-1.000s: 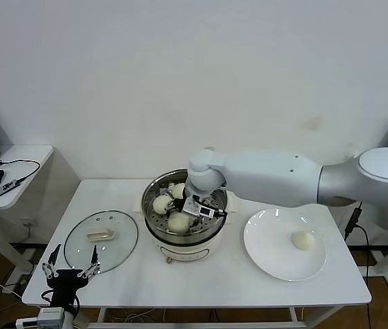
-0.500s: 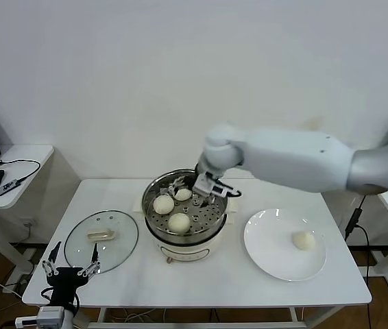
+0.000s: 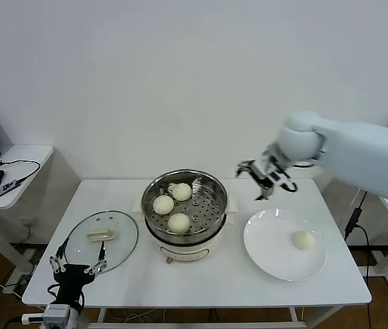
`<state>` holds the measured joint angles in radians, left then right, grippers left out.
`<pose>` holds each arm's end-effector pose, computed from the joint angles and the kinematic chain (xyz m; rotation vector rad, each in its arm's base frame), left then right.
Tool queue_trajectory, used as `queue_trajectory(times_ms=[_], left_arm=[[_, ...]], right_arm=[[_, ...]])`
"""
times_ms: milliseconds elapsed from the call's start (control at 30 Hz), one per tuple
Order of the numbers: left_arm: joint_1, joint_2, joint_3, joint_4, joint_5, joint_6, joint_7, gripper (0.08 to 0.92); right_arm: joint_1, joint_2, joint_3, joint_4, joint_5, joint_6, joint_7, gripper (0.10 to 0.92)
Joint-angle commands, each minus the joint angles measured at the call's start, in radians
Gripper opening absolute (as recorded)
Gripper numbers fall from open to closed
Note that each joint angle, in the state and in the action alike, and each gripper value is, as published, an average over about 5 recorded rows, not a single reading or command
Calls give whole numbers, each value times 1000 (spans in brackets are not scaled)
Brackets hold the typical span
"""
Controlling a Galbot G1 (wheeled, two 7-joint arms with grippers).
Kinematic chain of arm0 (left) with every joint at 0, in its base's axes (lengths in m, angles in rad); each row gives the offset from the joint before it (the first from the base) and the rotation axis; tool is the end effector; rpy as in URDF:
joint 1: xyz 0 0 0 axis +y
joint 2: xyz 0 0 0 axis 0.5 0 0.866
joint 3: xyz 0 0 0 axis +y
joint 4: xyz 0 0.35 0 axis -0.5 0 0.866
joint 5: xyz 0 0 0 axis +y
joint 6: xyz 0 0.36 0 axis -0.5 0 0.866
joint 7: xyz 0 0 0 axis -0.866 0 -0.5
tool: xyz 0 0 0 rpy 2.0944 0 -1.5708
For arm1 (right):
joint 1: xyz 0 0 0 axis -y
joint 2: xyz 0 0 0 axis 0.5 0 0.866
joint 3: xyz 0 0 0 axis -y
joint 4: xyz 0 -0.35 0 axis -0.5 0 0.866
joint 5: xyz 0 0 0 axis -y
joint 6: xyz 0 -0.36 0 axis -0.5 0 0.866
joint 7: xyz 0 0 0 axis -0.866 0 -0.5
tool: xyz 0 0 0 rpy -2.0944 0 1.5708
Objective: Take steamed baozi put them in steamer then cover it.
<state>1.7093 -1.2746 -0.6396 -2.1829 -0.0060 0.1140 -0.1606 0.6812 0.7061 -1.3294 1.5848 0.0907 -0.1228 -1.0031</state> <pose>0.1528 0.0744 -0.2801 0.1399 -2.9804 -0.4752 0.4966 -0.0381 -0.0226 1.4830 -1.2499 1.9136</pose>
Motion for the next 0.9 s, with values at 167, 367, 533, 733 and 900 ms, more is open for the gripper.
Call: queue_trajectory(times_ms=[167, 367, 533, 733, 900], left_arm=[[0, 4, 24, -1, 9, 3, 1, 823], [1, 1, 37, -6, 24, 11, 2, 823], [5, -1, 41, -6, 33, 15, 3, 823], [7, -6, 44, -10, 42, 19, 6, 823], [11, -4, 32, -8, 41, 19, 6, 823]], right_arm=[[-357, -381, 177, 35, -129, -146, -17, 823], [-691, -384, 445, -24, -185, -154, -6, 823], [-831, -338, 574, -105, -231, -139, -3, 823], [-893, -243, 667, -242, -285, -97, -1, 823], [-891, -170, 679, -319, -299, -89, 1, 823]])
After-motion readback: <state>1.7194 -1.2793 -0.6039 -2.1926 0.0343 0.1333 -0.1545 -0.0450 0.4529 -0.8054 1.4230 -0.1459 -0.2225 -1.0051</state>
